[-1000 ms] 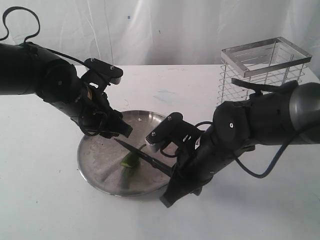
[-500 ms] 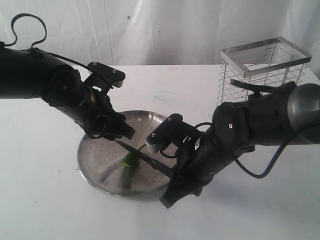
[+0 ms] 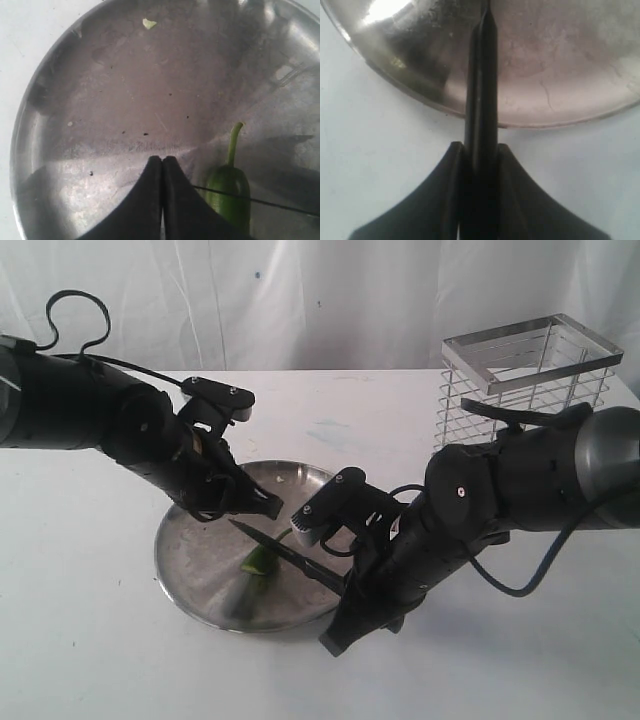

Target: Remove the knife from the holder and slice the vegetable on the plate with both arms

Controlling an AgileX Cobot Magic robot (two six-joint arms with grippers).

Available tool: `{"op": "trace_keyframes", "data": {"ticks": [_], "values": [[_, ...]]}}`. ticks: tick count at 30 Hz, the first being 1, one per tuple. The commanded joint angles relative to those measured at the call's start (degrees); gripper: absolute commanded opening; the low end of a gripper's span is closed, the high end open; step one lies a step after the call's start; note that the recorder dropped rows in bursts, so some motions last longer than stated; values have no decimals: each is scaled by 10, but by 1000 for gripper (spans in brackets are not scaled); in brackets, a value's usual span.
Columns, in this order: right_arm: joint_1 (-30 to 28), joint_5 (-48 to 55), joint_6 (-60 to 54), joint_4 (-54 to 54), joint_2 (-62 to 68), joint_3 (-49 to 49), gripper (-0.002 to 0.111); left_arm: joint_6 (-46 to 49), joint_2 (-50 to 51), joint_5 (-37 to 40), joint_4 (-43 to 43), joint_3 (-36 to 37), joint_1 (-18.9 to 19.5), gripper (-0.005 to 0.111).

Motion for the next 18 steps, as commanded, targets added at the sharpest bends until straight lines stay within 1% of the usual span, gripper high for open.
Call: {"op": "trace_keyframes", "data": {"ticks": [1,8,13,18], "values": [[1,-1,0,1,-2,-1,0,62,-1,-4,-64,4,-4,1],[1,-1,0,1,-2,-1,0,121,0,0,-127,4,-5,1],[1,-3,0,1,-2,-1,0,182,5,27,-167,4,-7,1],[1,-3,0,1,-2,-1,0,224,7,25,-212,4,-7,1]]}}
